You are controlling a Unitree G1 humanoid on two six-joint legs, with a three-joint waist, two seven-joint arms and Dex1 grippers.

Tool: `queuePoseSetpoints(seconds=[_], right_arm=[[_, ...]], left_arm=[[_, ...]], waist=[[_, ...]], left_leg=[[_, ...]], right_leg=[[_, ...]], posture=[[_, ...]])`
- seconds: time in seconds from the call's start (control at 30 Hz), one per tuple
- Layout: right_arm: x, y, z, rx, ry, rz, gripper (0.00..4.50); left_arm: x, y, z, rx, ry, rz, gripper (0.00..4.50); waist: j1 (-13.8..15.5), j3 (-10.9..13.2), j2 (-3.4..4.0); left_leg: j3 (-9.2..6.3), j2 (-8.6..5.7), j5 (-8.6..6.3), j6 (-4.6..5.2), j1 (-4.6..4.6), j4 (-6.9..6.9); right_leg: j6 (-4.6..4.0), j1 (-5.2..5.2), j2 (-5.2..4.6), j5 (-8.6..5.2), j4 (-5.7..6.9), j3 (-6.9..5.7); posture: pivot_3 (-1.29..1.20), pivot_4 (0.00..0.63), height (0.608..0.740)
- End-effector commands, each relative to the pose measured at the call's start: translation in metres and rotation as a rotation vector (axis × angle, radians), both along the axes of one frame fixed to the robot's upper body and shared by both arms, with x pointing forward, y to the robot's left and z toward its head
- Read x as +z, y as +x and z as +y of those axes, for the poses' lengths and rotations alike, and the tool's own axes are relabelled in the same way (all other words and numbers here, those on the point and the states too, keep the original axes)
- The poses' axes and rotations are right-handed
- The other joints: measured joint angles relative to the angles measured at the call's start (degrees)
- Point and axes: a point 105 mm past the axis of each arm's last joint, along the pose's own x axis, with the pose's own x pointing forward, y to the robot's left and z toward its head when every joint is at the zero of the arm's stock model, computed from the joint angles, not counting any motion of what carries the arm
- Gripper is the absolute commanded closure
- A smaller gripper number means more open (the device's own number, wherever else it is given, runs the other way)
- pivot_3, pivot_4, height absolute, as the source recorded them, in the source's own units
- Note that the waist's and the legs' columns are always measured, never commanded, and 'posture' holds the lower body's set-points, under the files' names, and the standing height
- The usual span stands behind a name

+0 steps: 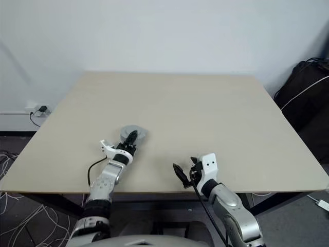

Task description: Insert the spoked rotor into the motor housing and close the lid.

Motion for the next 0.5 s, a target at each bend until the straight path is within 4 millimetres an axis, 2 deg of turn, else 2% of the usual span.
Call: queuePoseSetpoints(seconds=[0.03,0.27,0.5], right_arm=[[0.010,0.002,-0.009,-0.027,-0.032,-0.071,0.00],[0.010,-0.002,-0.020,-0.088,-0.109,-0.163,0.00],[0.003,-0.005,-0.017,-0.083,-0.126,-0.159,0.00]], left_arm=[[0.021,0.022,-0.005,-0.012,0.017,-0.078,2.43],[0.014,0.044,-0.001,0.009,0.077,-0.010,2.43],[-0.003,0.049,-0.007,-0.026,0.173,0.091,2.43]], waist=[[0.1,0.0,-0.04],[0.1,0.0,-0.09],[0.0,0.0,-0.14]], left_leg=[[0.00,-0.01,0.00,0.00,-0.01,0.00],[0.00,0.01,0.01,-0.03,0.00,-0.05],[0.00,0.00,0.01,-0.03,0.01,-0.05]], right_leg=[[0.01,0.00,0.00,0.01,-0.02,0.00],[0.02,-0.05,0.03,0.01,0.00,0.02],[0.02,-0.07,0.01,0.02,0.04,0.05]], posture=[[0.00,0.000,0.740],[0.00,0.000,0.740],[0.00,0.000,0.740]])
